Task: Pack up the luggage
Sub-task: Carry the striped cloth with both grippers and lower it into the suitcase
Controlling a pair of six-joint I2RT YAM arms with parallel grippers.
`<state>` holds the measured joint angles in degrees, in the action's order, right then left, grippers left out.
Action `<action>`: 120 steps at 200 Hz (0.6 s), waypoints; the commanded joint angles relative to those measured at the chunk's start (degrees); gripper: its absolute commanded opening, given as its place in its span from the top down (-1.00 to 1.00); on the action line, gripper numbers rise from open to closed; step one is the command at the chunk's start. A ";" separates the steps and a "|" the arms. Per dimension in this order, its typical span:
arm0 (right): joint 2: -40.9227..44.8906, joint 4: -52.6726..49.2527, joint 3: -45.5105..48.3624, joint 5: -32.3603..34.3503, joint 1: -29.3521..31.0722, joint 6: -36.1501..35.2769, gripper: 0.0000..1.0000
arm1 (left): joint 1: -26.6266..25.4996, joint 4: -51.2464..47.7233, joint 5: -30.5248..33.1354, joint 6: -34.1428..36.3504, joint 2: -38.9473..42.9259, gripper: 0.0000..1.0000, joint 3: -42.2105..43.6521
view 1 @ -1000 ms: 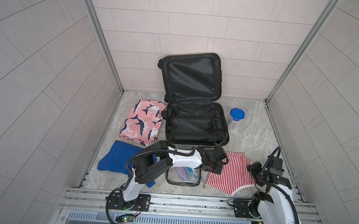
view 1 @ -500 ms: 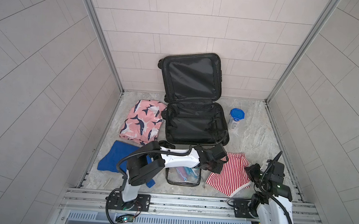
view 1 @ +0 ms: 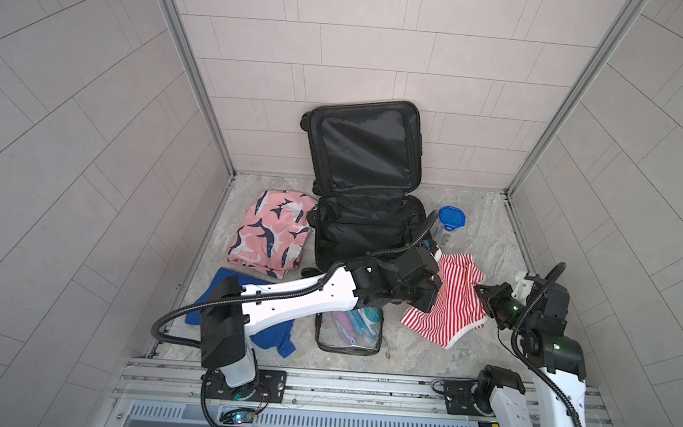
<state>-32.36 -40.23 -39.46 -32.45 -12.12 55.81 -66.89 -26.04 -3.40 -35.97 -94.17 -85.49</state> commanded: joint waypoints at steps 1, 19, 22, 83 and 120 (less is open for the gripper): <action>-3.10 5.34 -6.07 5.75 7.63 5.12 1.00 | 2.05 -4.89 5.43 4.76 2.91 1.00 -3.70; -9.03 8.67 -11.30 12.34 17.25 5.45 1.00 | 5.62 -6.46 5.82 6.51 4.18 1.00 -4.93; -10.35 9.25 -12.12 13.39 18.61 5.53 1.00 | 6.23 -6.67 5.83 6.78 4.37 1.00 -5.06; -41.13 14.52 -34.17 20.76 36.26 -0.17 1.00 | 24.94 -6.35 2.83 11.48 6.81 1.00 -1.09; -57.70 13.04 -46.46 20.46 36.76 -4.83 1.00 | 34.41 -2.79 -1.40 12.22 4.81 1.00 3.61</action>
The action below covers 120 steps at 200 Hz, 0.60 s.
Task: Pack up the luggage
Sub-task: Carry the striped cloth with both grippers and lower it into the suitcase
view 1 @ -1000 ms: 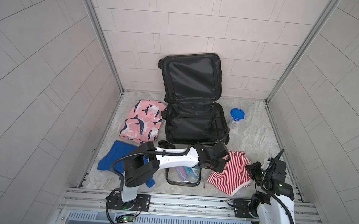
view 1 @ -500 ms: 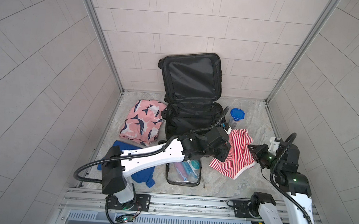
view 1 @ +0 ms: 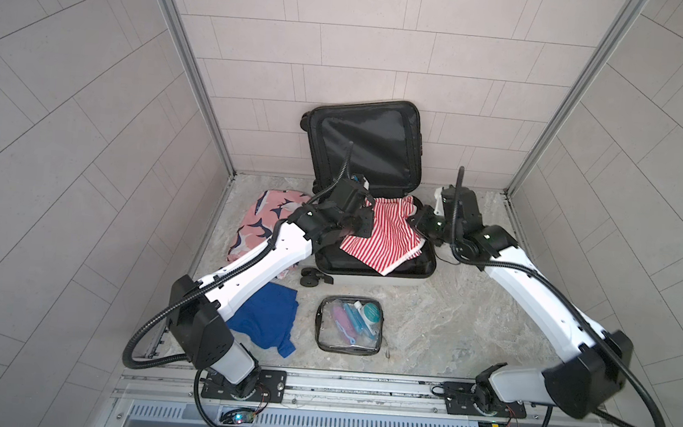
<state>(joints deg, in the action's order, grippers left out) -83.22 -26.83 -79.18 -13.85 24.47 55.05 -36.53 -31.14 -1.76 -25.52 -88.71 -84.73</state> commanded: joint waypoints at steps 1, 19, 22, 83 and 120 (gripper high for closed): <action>-7.20 -0.39 -6.98 1.88 0.16 -4.20 1.00 | 4.21 2.39 -3.10 1.74 -0.75 1.00 2.96; -13.66 -1.81 -11.77 2.47 0.17 -6.14 1.00 | 6.98 4.39 -3.47 2.13 -2.21 1.00 5.33; -14.74 -1.96 -12.46 2.36 0.22 -6.36 1.00 | 7.38 4.71 -3.51 2.14 -2.50 1.00 5.66; -30.90 -6.86 -22.35 2.85 -0.35 -11.36 1.00 | 12.61 6.22 -4.83 2.53 -10.33 1.00 7.66; -36.12 -8.97 -25.32 3.66 -1.09 -12.04 1.00 | 14.10 4.88 -5.27 3.61 -15.18 1.00 6.71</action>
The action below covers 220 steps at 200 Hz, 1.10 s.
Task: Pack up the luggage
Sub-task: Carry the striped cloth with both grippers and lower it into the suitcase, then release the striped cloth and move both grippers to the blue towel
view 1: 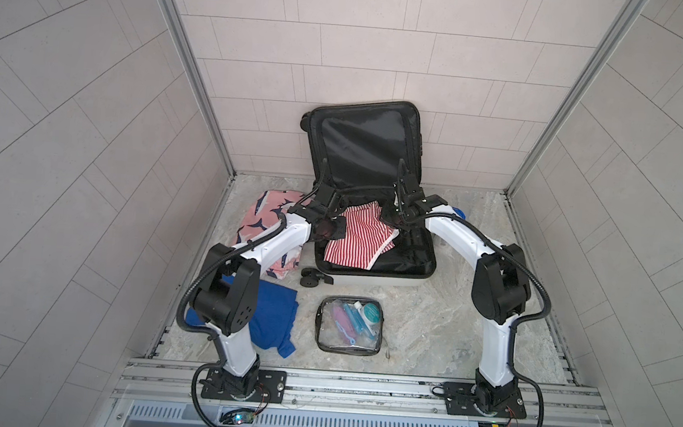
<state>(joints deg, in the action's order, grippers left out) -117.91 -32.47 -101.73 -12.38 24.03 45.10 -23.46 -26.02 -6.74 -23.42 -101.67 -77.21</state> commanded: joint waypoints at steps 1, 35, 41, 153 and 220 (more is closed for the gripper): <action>-1.53 -3.41 -2.85 2.32 -0.65 -2.15 1.00 | 1.04 -0.20 -0.29 1.48 -2.26 1.00 -0.82; -3.95 -6.28 -6.24 4.56 -1.40 -3.35 0.53 | 1.62 0.06 0.39 1.62 -3.87 0.94 -0.42; -4.07 -6.49 -6.60 4.58 -1.50 -3.50 0.32 | 1.73 0.01 0.48 1.58 -3.97 0.81 -0.50; 5.58 -10.30 -8.60 10.16 -0.75 -7.21 -0.44 | 1.84 -3.39 0.78 3.19 9.50 -0.49 -1.36; 12.12 -11.35 -7.34 10.36 8.51 -12.68 -0.42 | 3.35 -4.52 9.48 -0.10 23.55 -0.54 5.74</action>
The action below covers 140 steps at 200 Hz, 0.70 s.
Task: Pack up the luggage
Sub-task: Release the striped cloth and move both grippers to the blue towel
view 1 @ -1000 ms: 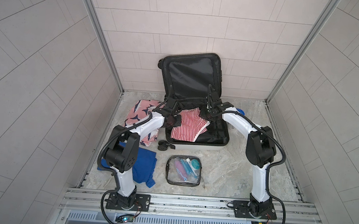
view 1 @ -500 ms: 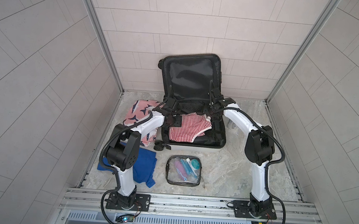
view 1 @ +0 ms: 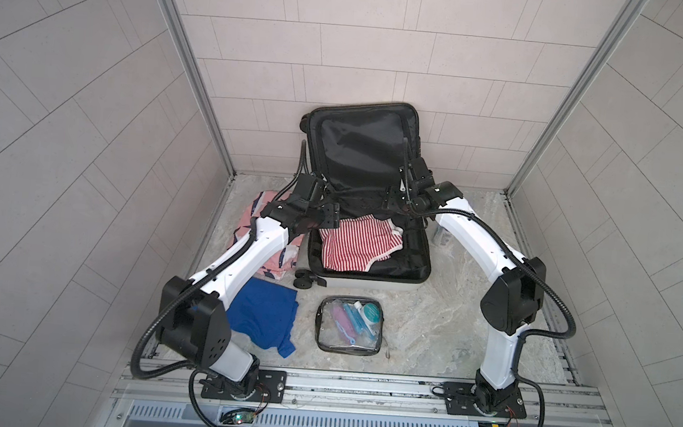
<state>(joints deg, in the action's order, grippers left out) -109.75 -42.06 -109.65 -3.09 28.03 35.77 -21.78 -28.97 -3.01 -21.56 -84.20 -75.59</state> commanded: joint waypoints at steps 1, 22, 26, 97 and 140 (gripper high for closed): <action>4.08 -1.73 0.66 1.07 4.72 -3.47 -0.42 | 1.84 -1.59 5.82 -2.06 6.30 -0.54 4.39; 5.90 -1.39 2.96 1.52 10.39 -4.23 -0.42 | 6.58 -2.24 5.01 -6.50 11.55 -0.55 9.96; 6.30 -1.09 3.71 1.47 11.60 -4.03 -0.41 | 7.42 -2.39 4.66 -7.37 12.54 -0.55 11.28; 3.80 14.36 14.61 -3.89 32.64 9.92 -0.41 | 32.81 -2.30 -7.33 -13.85 23.81 -0.55 31.47; -3.66 18.85 15.84 -4.91 39.72 15.64 -0.40 | 48.17 -1.54 -14.01 -12.50 25.26 -0.59 34.76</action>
<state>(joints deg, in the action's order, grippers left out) -110.08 -27.77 -95.48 -6.85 65.54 45.67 20.49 -31.20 -11.66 -33.95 -59.90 -42.02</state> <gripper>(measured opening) 0.703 0.790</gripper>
